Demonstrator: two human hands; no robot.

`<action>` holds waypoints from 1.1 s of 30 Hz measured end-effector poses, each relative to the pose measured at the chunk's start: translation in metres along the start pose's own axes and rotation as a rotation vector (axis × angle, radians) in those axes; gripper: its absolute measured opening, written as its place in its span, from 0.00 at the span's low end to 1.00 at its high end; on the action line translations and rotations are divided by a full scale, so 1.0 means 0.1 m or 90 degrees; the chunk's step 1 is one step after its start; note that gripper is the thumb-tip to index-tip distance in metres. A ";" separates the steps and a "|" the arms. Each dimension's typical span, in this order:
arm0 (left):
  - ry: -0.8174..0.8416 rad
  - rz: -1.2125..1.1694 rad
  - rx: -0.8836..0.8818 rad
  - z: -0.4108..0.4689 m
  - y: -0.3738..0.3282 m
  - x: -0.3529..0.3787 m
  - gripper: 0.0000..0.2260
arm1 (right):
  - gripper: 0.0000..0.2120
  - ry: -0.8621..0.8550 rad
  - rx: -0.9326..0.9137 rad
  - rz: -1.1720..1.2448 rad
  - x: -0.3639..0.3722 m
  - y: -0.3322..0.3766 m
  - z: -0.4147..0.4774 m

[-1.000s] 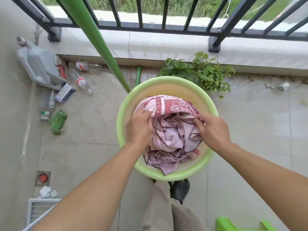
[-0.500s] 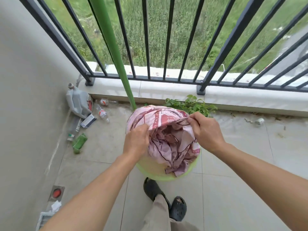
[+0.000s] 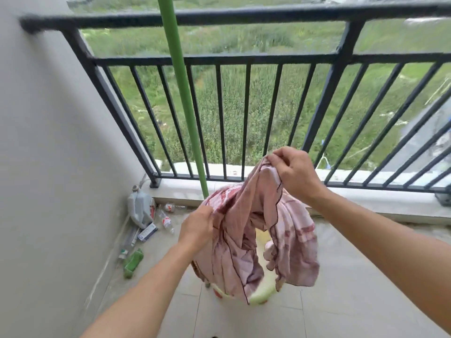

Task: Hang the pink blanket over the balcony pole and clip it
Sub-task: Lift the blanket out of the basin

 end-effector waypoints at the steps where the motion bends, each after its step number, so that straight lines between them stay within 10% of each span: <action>1: -0.009 -0.037 -0.007 -0.01 -0.06 -0.06 0.12 | 0.07 0.002 0.017 0.031 -0.04 0.05 0.03; 8: -0.077 -0.281 0.035 0.18 -0.84 -0.58 0.12 | 0.10 0.233 0.249 -0.127 0.08 -0.55 -0.37; 13: -0.062 -0.351 0.058 0.29 -1.09 -0.85 0.11 | 0.12 0.119 0.347 -0.194 -0.01 -1.17 -0.59; 17: -0.057 -0.402 0.081 0.27 -1.22 -1.04 0.11 | 0.43 0.229 0.385 -0.215 0.21 -1.41 -0.67; 22: -0.133 -0.467 0.087 0.36 -1.24 -1.45 0.09 | 0.05 0.272 0.338 -0.070 0.67 -1.35 -0.65; 27: -0.193 -0.457 0.035 0.45 -0.97 -1.63 0.09 | 0.11 0.122 0.301 0.117 0.31 -0.64 -0.17; 33: -0.199 -0.534 0.054 0.44 -1.32 -1.84 0.09 | 0.21 0.366 0.181 -0.122 0.50 -0.19 -0.44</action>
Point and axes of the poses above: each hand's wrist, its own z-axis towards the middle knuckle, its own x-axis out of the palm, y = z × x, the point moved 4 cm from there along z, towards the middle knuckle, and after that the axes turned 1 degree about x, right-handed, at the moved point
